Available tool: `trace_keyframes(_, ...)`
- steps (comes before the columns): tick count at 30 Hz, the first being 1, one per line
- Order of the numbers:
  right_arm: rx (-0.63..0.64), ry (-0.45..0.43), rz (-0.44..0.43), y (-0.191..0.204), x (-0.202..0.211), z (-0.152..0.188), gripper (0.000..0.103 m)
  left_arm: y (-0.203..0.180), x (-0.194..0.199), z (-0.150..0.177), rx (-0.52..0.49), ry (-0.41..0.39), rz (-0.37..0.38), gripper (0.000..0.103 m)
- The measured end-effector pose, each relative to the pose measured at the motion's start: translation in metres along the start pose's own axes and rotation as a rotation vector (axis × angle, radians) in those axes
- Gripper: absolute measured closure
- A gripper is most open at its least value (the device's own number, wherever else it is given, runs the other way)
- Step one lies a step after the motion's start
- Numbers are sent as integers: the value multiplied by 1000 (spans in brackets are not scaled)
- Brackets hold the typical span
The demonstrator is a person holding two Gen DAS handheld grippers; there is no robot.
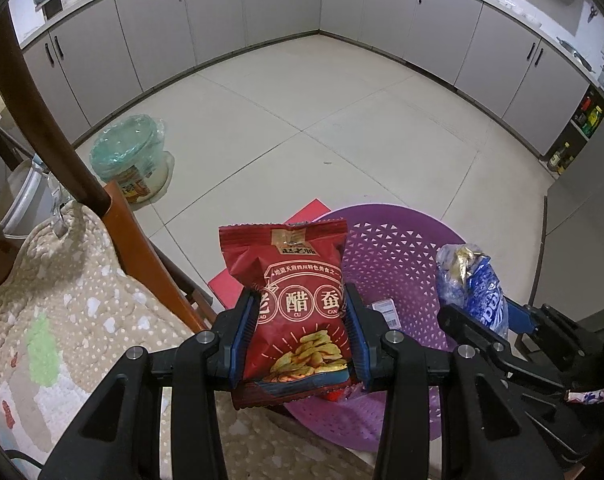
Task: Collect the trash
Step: 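Lower both held items over the opening of the purple wastebasket, then open the right tool to drop the blue wrapper while the left tool releases the snack bag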
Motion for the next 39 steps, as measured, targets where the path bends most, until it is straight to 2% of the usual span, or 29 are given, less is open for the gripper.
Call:
trace_keyframes(8, 1, 1, 14, 2, -1, 1, 54, 7, -4, -1, 17, 1, 12, 63)
trace_keyframes(9, 0, 1, 15, 2, -1, 1, 54, 7, -3, 0, 28, 22, 25, 62)
trace_keyframes(11, -3, 1, 15, 3, -2, 0, 53, 7, 0, -1, 31, 14, 34, 56)
trace_keyframes(15, -14, -6, 7, 2, 1, 0, 51, 11, 17, -3, 56, -36, 69, 35)
trace_keyframes(20, -14, -21, 7, 2, 7, 0, 47, 14, 38, -2, 74, -78, 98, 28)
trace_keyframes(26, -22, -51, 5, 1, 26, 3, 41, 9, 69, 10, 64, -114, 86, 22)
trace_keyframes(32, -14, -76, 15, 2, 50, 11, 36, -2, 103, 29, 37, -161, 12, 22)
trace_keyframes(39, 12, -96, 24, 9, 78, 26, 33, -5, 151, 51, 25, -256, -159, 9)
Point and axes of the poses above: each gripper's, at about its wrist camera, not at the fingertips, and x roughly against the way its jaws point, y to its left, z to its underside, the point moved 2 cm from there along -x, roughly the way its jaws point, and after that the axes turned 11 degrees about -x, right-handed, at the moved point
